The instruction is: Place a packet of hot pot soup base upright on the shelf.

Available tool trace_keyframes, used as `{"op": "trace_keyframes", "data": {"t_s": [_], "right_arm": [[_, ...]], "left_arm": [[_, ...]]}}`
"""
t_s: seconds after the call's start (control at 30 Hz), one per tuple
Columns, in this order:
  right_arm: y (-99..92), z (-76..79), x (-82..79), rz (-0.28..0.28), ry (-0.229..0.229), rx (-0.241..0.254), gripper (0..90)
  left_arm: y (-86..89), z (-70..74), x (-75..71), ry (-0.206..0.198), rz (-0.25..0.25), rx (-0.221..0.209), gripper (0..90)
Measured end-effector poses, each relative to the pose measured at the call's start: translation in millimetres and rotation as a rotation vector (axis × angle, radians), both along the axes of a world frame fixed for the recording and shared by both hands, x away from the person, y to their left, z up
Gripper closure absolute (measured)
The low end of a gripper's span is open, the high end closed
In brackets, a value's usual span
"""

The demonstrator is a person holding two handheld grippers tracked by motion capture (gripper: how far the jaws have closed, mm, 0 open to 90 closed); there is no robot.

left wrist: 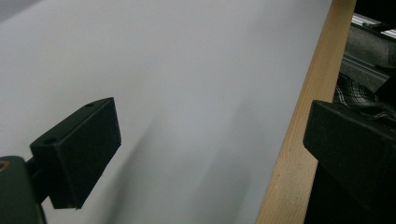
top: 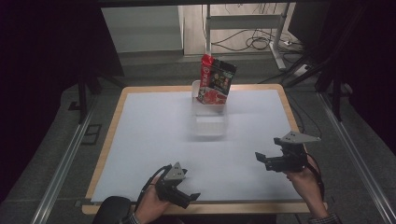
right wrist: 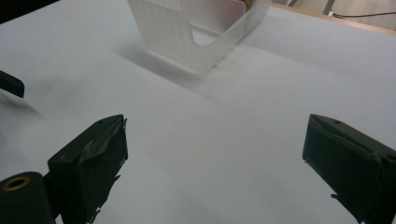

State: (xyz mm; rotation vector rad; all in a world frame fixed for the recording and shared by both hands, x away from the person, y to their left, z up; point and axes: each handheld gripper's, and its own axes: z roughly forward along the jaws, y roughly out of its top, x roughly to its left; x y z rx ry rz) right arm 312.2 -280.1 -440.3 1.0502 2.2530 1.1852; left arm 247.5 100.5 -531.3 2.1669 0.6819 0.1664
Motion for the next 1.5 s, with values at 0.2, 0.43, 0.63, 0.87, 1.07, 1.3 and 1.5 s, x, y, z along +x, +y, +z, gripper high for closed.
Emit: {"op": "trace_keyframes", "data": {"t_s": [0.2,0.43,0.63,0.87,1.07,1.3,1.5], "right_arm": [[-8.6,-6.8,-10.2,-0.030,0.004,-0.011,7.0],[-16.6,-14.2,-24.1,-0.053,-0.005,-0.032,6.9],[-22.9,-17.3,-35.7,-0.060,-0.022,-0.043,5.9],[-28.6,-22.9,-46.8,-0.073,-0.026,-0.050,5.9],[-32.5,-31.6,-54.2,-0.077,-0.030,-0.074,5.9],[-37.8,-44.5,-60.7,-0.092,0.007,-0.095,5.8],[-39.7,-46.8,-61.8,-0.096,0.014,-0.107,5.5]], "left_arm": [[-0.5,-0.4,-0.2,-0.002,0.002,0.006,4.0],[-0.9,-1.1,-0.4,-0.010,0.001,0.009,3.8],[-2.3,-2.4,-0.8,-0.018,-0.006,0.018,3.5],[-2.5,-2.7,-0.8,-0.023,-0.008,0.019,3.4],[-2.8,-3.0,-1.3,-0.030,-0.010,0.021,3.1],[-3.0,-3.3,-1.4,-0.034,-0.009,0.025,3.0],[-2.6,-3.0,-0.8,-0.040,-0.007,0.025,2.9]]}}
